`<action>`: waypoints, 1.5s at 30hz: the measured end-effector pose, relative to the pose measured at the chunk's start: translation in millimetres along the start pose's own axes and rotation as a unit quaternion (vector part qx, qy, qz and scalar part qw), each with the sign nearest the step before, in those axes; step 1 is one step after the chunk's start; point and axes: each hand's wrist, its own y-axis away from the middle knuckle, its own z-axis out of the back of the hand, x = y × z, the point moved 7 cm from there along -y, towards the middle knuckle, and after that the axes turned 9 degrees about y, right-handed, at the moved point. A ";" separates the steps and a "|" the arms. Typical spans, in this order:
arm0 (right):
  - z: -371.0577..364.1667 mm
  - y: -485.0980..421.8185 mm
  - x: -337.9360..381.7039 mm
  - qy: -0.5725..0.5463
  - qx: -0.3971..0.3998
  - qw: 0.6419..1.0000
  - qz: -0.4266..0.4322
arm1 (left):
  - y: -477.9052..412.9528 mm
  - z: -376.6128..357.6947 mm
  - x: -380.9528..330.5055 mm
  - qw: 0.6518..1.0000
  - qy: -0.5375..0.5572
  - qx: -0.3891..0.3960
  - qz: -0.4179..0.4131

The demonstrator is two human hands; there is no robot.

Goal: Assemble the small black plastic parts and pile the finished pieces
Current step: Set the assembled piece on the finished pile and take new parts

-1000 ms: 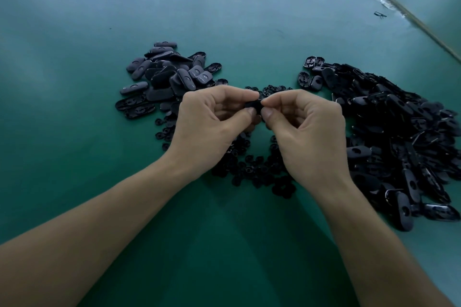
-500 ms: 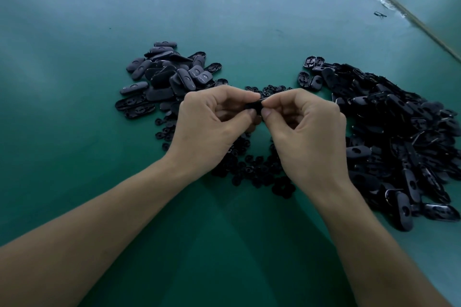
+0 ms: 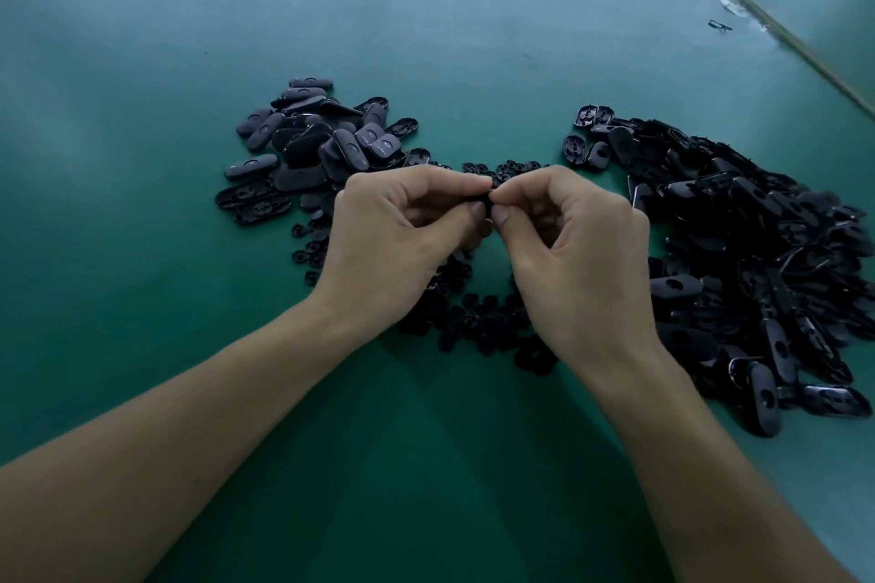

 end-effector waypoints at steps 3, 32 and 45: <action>-0.3 1.3 0.4 0.018 -0.012 1.000 -0.003 | 0.4 -1.2 0.6 1.000 0.002 0.005 0.004; 1.9 0.5 -1.6 -0.032 -0.017 0.999 -0.025 | -0.8 4.2 3.9 0.999 0.034 -0.035 0.014; -3.9 -1.1 -7.4 -0.052 0.026 0.998 -0.032 | -1.0 5.3 2.6 0.999 0.035 -0.029 0.015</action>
